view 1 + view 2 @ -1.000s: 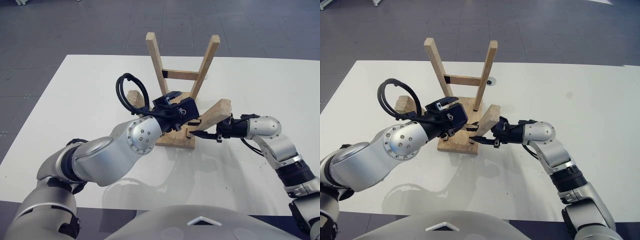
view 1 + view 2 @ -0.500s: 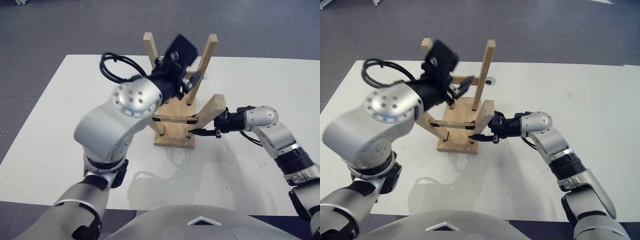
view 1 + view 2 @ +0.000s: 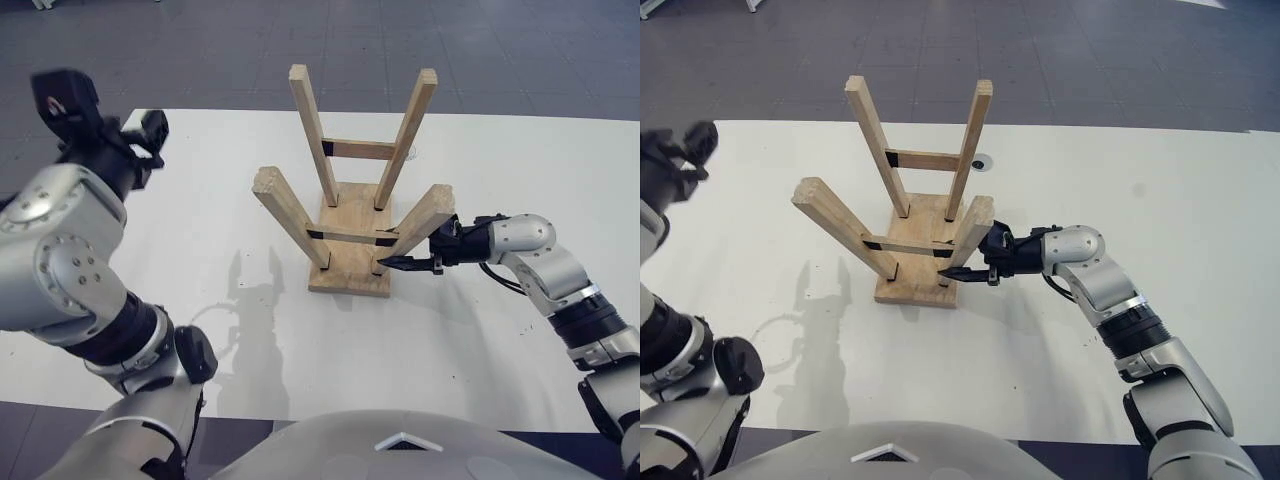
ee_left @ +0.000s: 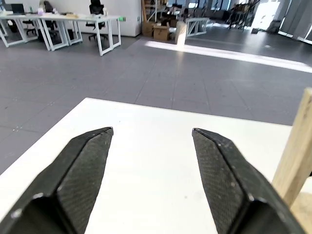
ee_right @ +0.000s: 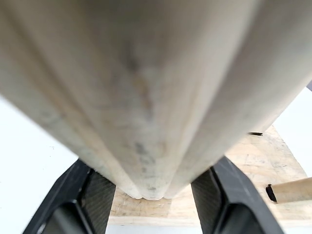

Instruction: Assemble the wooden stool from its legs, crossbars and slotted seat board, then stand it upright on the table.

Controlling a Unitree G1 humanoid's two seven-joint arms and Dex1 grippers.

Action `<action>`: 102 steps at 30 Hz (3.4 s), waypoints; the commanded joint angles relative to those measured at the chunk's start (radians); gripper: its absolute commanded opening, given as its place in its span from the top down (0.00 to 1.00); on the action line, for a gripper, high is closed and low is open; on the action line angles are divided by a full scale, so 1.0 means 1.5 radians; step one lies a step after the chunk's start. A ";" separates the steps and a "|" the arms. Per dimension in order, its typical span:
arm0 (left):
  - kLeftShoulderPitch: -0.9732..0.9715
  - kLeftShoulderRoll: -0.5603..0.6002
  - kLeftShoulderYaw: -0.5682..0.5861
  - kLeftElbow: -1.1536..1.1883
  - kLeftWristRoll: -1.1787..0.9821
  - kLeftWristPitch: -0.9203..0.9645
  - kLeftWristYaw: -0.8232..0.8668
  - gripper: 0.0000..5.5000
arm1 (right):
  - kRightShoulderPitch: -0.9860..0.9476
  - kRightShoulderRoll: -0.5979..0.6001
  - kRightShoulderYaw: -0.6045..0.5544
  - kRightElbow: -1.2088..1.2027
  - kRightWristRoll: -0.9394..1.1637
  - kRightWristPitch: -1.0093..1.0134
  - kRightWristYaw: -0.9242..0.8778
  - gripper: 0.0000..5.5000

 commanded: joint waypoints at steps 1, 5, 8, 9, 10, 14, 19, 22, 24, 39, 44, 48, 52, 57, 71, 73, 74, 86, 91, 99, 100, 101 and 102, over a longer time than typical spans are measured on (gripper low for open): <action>0.121 -0.029 -0.017 0.033 0.018 -0.003 0.008 0.45 | 0.197 -0.118 0.203 0.123 -0.325 0.068 -0.055 0.63; 0.117 -0.029 -0.026 0.040 0.013 -0.008 0.006 0.45 | 0.218 -0.130 0.218 0.103 -0.370 0.010 -0.099 0.63; 0.108 -0.028 -0.039 0.040 0.005 -0.005 0.000 0.45 | 0.221 -0.128 0.224 0.118 -0.391 -0.015 -0.128 0.63; 0.109 -0.028 -0.044 0.037 0.001 -0.001 -0.003 0.45 | 0.218 -0.124 0.225 0.129 -0.393 -0.023 -0.133 0.63; 0.110 -0.030 -0.051 0.034 -0.003 0.000 -0.006 0.45 | 0.215 -0.120 0.226 0.144 -0.399 -0.038 -0.143 0.63; 0.108 -0.052 -0.074 0.026 -0.011 0.003 -0.007 0.45 | 0.194 -0.099 0.222 0.188 -0.419 -0.105 -0.185 0.63; 0.101 -0.073 -0.097 0.014 -0.026 0.009 -0.018 0.45 | 0.161 -0.096 0.202 0.185 -0.359 -0.124 -0.153 0.63; 0.099 -0.077 -0.099 0.013 -0.029 0.009 -0.020 0.45 | 0.153 -0.118 0.192 0.157 -0.324 -0.120 -0.123 0.63; 0.093 -0.087 -0.092 0.006 -0.045 0.009 -0.033 0.45 | 0.154 -0.126 0.189 0.138 -0.296 -0.103 -0.104 0.63; 0.035 -0.165 0.112 0.048 -0.095 -0.036 -0.043 0.45 | 0.146 -0.145 0.187 0.060 -0.241 -0.024 -0.085 0.63; 0.068 -0.092 0.100 0.077 -0.105 -0.078 -0.072 0.45 | 0.151 -0.148 0.187 0.051 -0.238 -0.018 -0.088 0.63; 0.169 0.024 -0.097 0.068 -0.069 -0.166 -0.125 0.45 | 0.150 -0.149 0.187 0.050 -0.237 -0.017 -0.086 0.63; 0.167 0.013 -0.335 -0.120 -0.228 -0.119 -0.240 0.45 | 0.151 -0.152 0.184 0.029 -0.188 0.026 -0.068 0.63; 0.107 -0.115 -0.437 -0.180 -0.239 -0.081 -0.168 0.45 | 0.140 -0.151 0.188 0.039 -0.198 0.023 -0.063 0.63; 0.226 0.142 -0.317 -0.012 -0.109 -0.229 -0.235 0.45 | 0.141 -0.143 0.199 0.074 -0.195 -0.011 -0.045 0.63; 0.230 0.143 -0.315 -0.009 -0.109 -0.239 -0.239 0.45 | 0.136 -0.139 0.209 0.073 -0.197 -0.007 -0.034 0.63; 0.231 0.142 -0.317 -0.008 -0.110 -0.243 -0.240 0.45 | 0.134 -0.137 0.209 0.072 -0.196 -0.012 -0.032 0.63; 0.244 0.129 -0.333 0.001 -0.107 -0.268 -0.239 0.45 | 0.009 -0.054 0.137 0.157 -0.170 -0.060 -0.018 0.47; 0.258 0.140 -0.339 0.000 -0.107 -0.276 -0.239 0.45 | 0.012 -0.043 0.091 0.171 -0.182 -0.066 -0.012 0.33; 0.307 0.166 -0.342 0.027 -0.092 -0.311 -0.237 0.45 | -0.016 -0.044 -0.050 0.184 -0.164 -0.060 -0.054 0.10; 0.315 0.168 -0.343 0.032 -0.089 -0.317 -0.236 0.45 | -0.015 -0.046 -0.067 0.180 -0.165 -0.056 -0.056 0.10; 0.324 0.172 -0.345 0.035 -0.085 -0.322 -0.236 0.45 | -0.012 -0.049 -0.081 0.173 -0.167 -0.052 -0.058 0.10; 0.334 0.180 -0.350 0.038 -0.080 -0.328 -0.238 0.45 | -0.004 -0.059 -0.094 0.159 -0.168 -0.040 -0.054 0.10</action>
